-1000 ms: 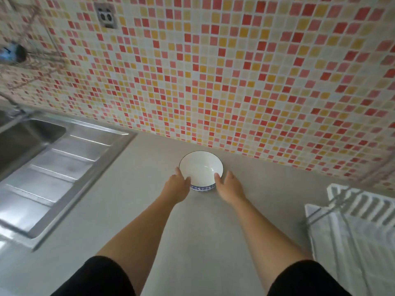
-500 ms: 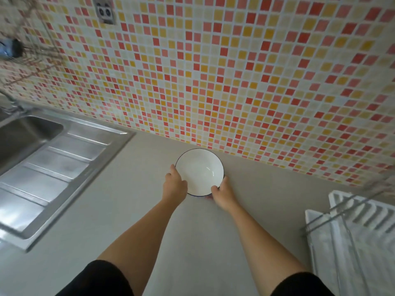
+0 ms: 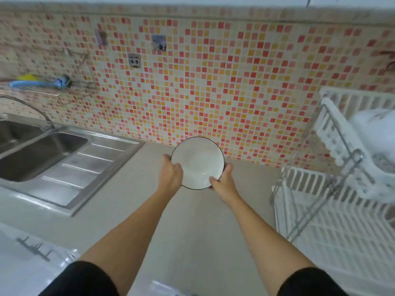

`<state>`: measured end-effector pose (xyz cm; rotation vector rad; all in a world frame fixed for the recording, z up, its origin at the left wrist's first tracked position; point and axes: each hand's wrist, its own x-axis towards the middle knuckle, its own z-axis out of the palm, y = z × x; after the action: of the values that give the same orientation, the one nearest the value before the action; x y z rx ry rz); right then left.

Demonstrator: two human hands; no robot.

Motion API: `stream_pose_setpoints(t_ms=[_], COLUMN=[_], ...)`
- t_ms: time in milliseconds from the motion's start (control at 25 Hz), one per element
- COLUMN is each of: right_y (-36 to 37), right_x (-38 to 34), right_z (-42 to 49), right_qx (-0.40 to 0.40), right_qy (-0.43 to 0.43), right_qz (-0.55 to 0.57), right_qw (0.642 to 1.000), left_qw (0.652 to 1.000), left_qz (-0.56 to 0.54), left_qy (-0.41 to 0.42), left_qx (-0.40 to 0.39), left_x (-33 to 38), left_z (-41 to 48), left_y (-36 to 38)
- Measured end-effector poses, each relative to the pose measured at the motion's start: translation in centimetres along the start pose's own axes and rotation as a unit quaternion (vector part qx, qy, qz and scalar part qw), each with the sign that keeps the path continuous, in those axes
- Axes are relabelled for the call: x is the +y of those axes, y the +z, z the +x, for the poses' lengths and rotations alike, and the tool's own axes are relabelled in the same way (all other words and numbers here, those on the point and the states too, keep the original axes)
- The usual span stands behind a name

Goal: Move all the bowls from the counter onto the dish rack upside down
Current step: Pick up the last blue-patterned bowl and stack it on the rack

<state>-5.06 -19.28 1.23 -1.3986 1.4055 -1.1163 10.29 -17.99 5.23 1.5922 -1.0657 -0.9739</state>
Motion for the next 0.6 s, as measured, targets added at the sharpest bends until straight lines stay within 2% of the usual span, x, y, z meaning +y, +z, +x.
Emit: stream_pose_setpoints(t_ms=[120,240,320,480,600], right_y=[-1.3,-2.6,-4.1,-8.0,-11.8], right_x=[-3.1,-7.5,-10.4,-16.2,-18.8], right_z=[-5.3,-9.0,-10.8,-14.0,-16.0], right_qx=[0.0,-0.005,-0.009,0.009,0.018], right_qy=[-0.026,-0.002,-0.01,-0.116,-0.218], right_qz=[0.074,0.186,0.224,0.209,0.22], right_qw=[0.997,0.983,0.974,0.971,0.951], left_qw=[0.989,0.977,0.97,0.957,0.947], left_qz=[-0.141,-0.209,-0.235,-0.244,-0.211], left_qy=[-0.007,-0.004,0.033,0.148,0.222], left_qx=[-0.036,-0.049,-0.044,-0.062,-0.102], left_x=[2.2,5.2,7.9,13.4,16.5], left_z=[-5.5,-9.5,-12.0,-16.6,-18.8], left_y=[-1.9,-3.1,-3.6,-4.0,-3.3])
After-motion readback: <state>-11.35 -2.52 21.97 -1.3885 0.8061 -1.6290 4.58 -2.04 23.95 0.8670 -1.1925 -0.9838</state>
